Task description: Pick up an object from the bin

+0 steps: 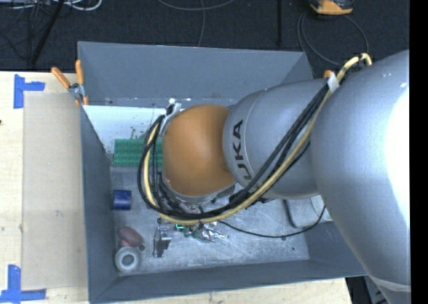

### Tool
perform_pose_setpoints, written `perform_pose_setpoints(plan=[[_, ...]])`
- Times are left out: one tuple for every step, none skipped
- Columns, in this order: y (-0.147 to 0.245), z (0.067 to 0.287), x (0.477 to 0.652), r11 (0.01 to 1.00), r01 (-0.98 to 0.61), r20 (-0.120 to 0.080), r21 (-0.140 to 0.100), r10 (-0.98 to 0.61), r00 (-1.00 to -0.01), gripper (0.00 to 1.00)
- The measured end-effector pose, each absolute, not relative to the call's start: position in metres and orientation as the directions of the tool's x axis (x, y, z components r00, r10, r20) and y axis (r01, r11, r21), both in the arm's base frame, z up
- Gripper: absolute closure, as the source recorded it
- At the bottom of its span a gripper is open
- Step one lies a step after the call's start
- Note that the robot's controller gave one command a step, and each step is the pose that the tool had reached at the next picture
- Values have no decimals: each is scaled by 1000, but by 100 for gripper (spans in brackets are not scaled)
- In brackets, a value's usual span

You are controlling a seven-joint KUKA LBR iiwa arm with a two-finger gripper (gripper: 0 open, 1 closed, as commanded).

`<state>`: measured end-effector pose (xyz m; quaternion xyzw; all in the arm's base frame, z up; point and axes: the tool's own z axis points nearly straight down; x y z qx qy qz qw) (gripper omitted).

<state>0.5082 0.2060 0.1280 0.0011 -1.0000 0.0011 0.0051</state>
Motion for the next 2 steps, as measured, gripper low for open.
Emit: perform_pose_setpoints(plan=[[115,204,504,981,-196,-3,-3,-196,-981,0],[62,86,551,969,-246,7,1,-246,-969,0]])
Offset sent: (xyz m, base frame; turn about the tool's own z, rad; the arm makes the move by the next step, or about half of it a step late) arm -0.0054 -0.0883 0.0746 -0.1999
